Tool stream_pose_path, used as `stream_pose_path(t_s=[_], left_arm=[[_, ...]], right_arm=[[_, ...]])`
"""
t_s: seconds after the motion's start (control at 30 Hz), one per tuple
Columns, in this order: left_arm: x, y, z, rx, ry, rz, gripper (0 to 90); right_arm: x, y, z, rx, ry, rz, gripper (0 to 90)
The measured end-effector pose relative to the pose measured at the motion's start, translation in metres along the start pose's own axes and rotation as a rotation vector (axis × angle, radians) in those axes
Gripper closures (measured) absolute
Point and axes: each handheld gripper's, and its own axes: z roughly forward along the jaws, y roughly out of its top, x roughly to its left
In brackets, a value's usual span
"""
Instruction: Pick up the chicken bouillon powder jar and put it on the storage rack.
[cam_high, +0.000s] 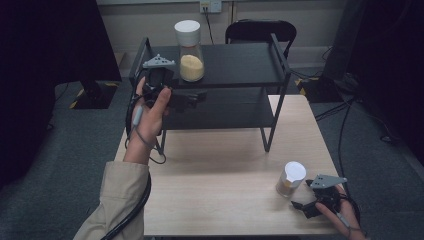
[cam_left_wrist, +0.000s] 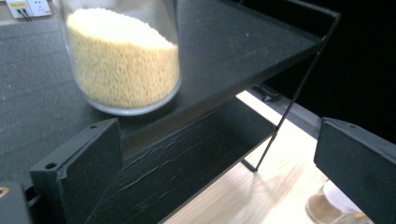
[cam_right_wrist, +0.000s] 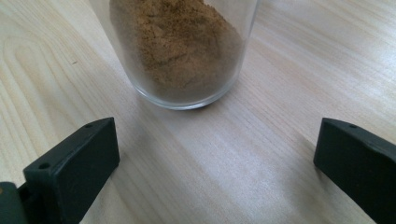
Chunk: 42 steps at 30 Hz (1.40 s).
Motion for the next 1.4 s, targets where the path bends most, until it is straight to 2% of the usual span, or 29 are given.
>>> stream_pose_path(t_s=[0.47, 0.7, 0.93, 1.3, 1.4], left_arm=[[-0.002, -0.027, 0.009, 0.013, -0.039, 0.005, 0.9], [-0.002, -0.044, 0.011, 0.008, -0.051, -0.004, 0.9], [-0.002, -0.058, 0.012, 0.024, -0.053, -0.005, 1.0], [0.002, -0.089, 0.022, 0.034, -0.077, -0.029, 1.0], [0.001, -0.097, 0.026, 0.046, -0.077, -0.025, 1.0]], right_arm=[[0.001, 0.000, 0.000, -0.001, -0.002, 0.001, 0.0], [0.001, 0.000, 0.000, -0.001, -0.003, 0.003, 0.0], [0.001, 0.000, 0.000, 0.000, -0.005, 0.004, 0.0], [0.001, 0.000, 0.000, 0.001, -0.004, 0.004, 0.0], [0.001, 0.000, 0.000, 0.002, -0.004, 0.004, 0.0]])
